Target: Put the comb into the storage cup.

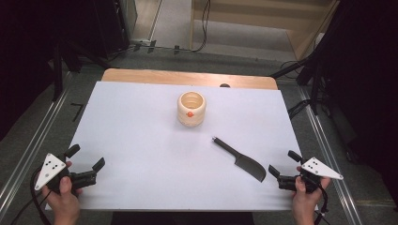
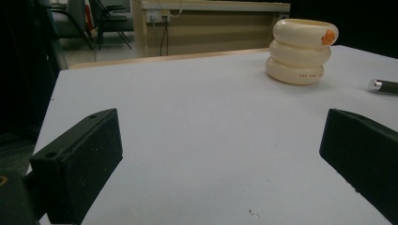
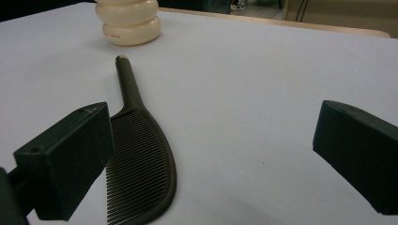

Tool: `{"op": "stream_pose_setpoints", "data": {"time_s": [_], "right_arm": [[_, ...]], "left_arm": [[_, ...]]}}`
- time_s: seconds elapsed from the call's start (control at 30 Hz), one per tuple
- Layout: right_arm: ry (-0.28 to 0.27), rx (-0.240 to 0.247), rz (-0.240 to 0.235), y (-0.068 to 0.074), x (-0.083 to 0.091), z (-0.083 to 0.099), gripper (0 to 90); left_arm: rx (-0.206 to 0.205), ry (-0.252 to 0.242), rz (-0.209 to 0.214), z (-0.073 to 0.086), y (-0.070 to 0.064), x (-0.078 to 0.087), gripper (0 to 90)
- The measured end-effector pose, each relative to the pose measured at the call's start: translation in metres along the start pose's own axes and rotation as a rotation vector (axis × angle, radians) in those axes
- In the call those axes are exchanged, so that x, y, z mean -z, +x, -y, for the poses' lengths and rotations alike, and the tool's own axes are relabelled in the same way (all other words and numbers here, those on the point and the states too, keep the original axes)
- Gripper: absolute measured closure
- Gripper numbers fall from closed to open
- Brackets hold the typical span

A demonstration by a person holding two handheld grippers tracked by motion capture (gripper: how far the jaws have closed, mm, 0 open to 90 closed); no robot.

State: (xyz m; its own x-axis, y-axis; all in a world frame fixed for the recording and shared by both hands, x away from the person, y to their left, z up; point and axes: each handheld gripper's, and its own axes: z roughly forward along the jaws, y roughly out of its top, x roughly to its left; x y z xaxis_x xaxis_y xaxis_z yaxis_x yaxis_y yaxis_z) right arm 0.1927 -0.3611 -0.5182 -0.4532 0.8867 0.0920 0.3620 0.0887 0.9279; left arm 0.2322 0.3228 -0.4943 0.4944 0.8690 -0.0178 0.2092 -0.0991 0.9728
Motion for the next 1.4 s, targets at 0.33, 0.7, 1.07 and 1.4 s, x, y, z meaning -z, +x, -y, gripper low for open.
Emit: {"op": "stream_pose_setpoints", "data": {"time_s": [0.33,0.7,1.07,1.4], "right_arm": [[0.064,0.026,-0.028,0.004,-0.004,-0.011,0.0],[0.159,0.100,-0.052,0.017,-0.016,-0.037,0.0],[0.215,0.152,-0.079,0.024,-0.029,-0.063,0.0],[0.290,0.192,-0.111,0.027,-0.045,-0.075,0.0]], "left_arm": [[0.006,-0.005,-0.002,0.001,0.001,-0.001,0.0],[-0.004,-0.005,-0.003,0.001,0.000,-0.001,0.0],[-0.025,0.005,-0.009,0.001,-0.002,-0.002,0.0],[-0.029,0.006,-0.006,0.001,-0.003,-0.002,0.0]]}}
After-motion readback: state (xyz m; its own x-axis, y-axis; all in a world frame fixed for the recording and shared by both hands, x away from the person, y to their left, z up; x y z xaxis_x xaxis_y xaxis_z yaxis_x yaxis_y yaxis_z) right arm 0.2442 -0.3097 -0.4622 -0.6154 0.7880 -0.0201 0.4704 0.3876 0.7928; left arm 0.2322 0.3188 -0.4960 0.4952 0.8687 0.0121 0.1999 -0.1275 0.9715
